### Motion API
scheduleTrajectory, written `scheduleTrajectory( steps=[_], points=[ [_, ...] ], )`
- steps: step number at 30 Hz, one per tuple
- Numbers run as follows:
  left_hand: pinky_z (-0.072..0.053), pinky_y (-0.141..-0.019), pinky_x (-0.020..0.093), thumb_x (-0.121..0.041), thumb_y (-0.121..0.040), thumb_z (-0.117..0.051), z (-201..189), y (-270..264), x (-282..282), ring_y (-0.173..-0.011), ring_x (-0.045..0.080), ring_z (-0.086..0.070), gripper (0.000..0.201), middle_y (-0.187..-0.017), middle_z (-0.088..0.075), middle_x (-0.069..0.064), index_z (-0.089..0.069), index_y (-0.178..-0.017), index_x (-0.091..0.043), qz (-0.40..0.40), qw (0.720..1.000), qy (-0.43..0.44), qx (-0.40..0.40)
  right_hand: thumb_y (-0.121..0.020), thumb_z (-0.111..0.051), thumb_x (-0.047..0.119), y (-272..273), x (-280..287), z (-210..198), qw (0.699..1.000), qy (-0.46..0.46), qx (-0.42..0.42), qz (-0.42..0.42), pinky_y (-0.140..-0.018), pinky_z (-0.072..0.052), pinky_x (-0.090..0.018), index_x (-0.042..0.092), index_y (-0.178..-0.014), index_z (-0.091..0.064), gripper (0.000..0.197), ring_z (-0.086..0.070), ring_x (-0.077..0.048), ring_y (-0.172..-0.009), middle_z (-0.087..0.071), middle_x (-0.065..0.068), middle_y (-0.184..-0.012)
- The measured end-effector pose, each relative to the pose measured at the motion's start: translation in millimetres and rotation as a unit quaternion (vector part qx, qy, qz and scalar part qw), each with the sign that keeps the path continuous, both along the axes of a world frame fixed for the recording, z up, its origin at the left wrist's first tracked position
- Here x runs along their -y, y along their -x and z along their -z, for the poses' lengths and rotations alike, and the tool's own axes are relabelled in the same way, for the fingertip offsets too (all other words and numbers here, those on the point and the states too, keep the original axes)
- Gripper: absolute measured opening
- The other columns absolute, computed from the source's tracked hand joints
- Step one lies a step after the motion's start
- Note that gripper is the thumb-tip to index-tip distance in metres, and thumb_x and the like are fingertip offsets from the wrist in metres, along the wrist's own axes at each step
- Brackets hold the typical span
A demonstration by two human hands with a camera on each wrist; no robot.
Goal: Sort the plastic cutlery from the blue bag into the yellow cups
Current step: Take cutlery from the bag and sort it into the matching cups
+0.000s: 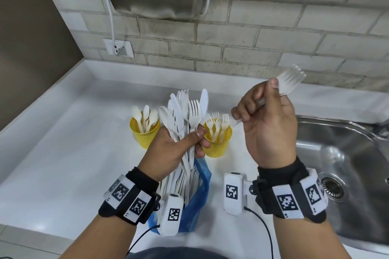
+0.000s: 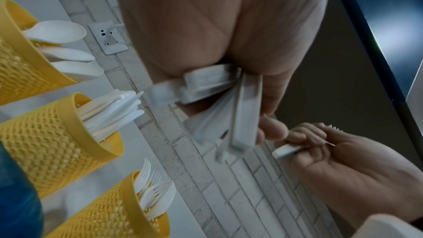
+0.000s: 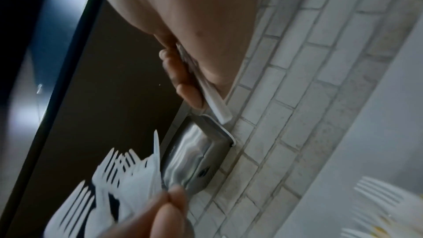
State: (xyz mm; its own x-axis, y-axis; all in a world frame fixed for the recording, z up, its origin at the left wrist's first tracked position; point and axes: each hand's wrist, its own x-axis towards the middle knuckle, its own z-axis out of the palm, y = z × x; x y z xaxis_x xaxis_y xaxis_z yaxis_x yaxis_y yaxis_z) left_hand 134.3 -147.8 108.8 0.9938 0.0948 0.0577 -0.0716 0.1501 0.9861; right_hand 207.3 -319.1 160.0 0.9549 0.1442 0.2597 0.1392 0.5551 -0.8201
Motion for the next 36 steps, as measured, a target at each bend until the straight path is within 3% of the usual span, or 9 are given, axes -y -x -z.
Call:
scheduleTrajectory(
  steps=[2, 5, 12, 16, 22, 25, 29, 32, 36],
  points=[
    [-0.057, -0.062, 0.033, -0.01, -0.099, -0.061, 0.7, -1.7, 0.8, -0.061, 0.023, -0.064, 0.01, -0.079, -0.071, 0.017, -0.068, -0.098, -0.003, -0.02, 1.0, -0.008, -0.003, -0.107, -0.046, 0.03, 8.9, -2.4, -0.3, 0.993, 0.113, 0.032, 0.017, -0.054, -0.029, -0.032, 0.014, -0.079, -0.05, 0.033, -0.032, -0.014, -0.05, -0.037, 0.009, -0.056],
    [-0.057, -0.064, 0.037, -0.01, -0.101, -0.061, 2.0, -3.8, 1.1, -0.061, 0.023, -0.064, 0.016, -0.08, -0.071, 0.018, -0.068, -0.104, 0.004, -0.037, 0.999, -0.027, 0.003, -0.101, -0.062, 0.008, 21.9, -10.7, 6.2, 0.972, 0.229, 0.058, 0.004, -0.048, -0.044, -0.023, 0.005, -0.086, -0.057, 0.016, -0.046, -0.01, -0.042, -0.051, 0.011, -0.05],
    [-0.062, -0.072, 0.033, -0.006, -0.1, -0.06, 0.9, -0.9, 1.3, -0.081, 0.037, -0.074, 0.015, -0.094, -0.071, 0.03, -0.071, -0.106, 0.004, -0.076, 0.993, -0.093, 0.013, -0.088, -0.08, 0.019, 24.5, -29.7, 30.7, 0.938, 0.339, 0.075, -0.014, -0.068, -0.063, -0.049, 0.017, -0.084, -0.061, 0.02, -0.059, -0.004, -0.052, -0.057, 0.022, -0.057],
    [-0.062, -0.077, 0.041, -0.008, -0.101, -0.06, 5.9, -2.9, -3.0, -0.089, 0.046, -0.07, 0.018, -0.096, -0.07, 0.032, -0.07, -0.107, 0.007, -0.061, 0.994, -0.091, 0.005, -0.087, -0.079, 0.02, 22.7, -29.9, 29.6, 0.907, 0.399, 0.125, 0.039, -0.058, -0.043, -0.011, 0.023, -0.078, -0.057, 0.024, -0.054, 0.0, -0.05, -0.051, 0.025, -0.051],
    [-0.06, -0.068, 0.039, -0.02, -0.103, -0.057, 3.0, -3.7, -5.1, -0.065, 0.028, -0.066, 0.027, -0.077, -0.069, 0.019, -0.07, -0.124, -0.008, -0.016, 0.994, -0.11, 0.023, -0.092, -0.077, 0.022, 21.6, -27.6, 26.4, 0.93, 0.354, 0.095, -0.013, -0.049, -0.057, -0.045, 0.011, -0.085, -0.061, 0.021, -0.053, -0.017, -0.04, -0.041, 0.009, -0.045],
    [-0.06, -0.073, 0.048, -0.021, -0.106, -0.055, 8.0, -6.1, -8.6, -0.067, 0.023, -0.064, 0.03, -0.092, -0.069, 0.029, -0.067, -0.133, -0.016, 0.017, 0.993, -0.116, 0.035, -0.091, -0.077, 0.024, 20.5, -26.5, 26.0, 0.935, 0.341, 0.095, -0.015, -0.05, -0.053, -0.054, 0.013, -0.083, -0.062, 0.021, -0.059, -0.025, -0.041, -0.038, -0.01, -0.047],
    [-0.058, -0.078, 0.057, -0.023, -0.106, -0.056, 11.4, -5.7, -11.7, -0.071, 0.027, -0.064, 0.032, -0.101, -0.067, 0.031, -0.065, -0.137, -0.022, 0.036, 0.994, -0.099, 0.029, -0.09, -0.078, 0.029, 14.6, -23.8, 31.2, 0.918, 0.376, 0.122, -0.001, -0.056, -0.053, -0.052, 0.019, -0.081, -0.066, 0.019, -0.057, -0.035, -0.046, -0.037, -0.005, -0.048],
    [-0.058, -0.075, 0.063, -0.022, -0.104, -0.058, 14.6, -4.3, -13.9, -0.07, 0.03, -0.065, 0.03, -0.087, -0.07, 0.02, -0.066, -0.127, -0.003, 0.03, 0.995, -0.091, 0.006, -0.092, -0.074, 0.032, 11.2, -21.7, 34.6, 0.911, 0.391, 0.135, -0.003, -0.059, -0.054, -0.047, 0.021, -0.082, -0.068, 0.016, -0.06, -0.04, -0.054, -0.045, -0.002, -0.047],
    [-0.057, -0.068, 0.043, -0.023, -0.102, -0.058, 13.9, -1.9, -12.9, -0.067, 0.027, -0.065, 0.024, -0.083, -0.07, 0.014, -0.069, -0.111, -0.003, 0.03, 0.998, -0.06, 0.002, -0.098, -0.067, 0.022, 10.5, -18.6, 37.5, 0.91, 0.393, 0.133, -0.008, -0.061, -0.051, -0.031, 0.018, -0.081, -0.068, 0.017, -0.063, -0.02, -0.052, -0.061, -0.008, -0.053]
  ],
)
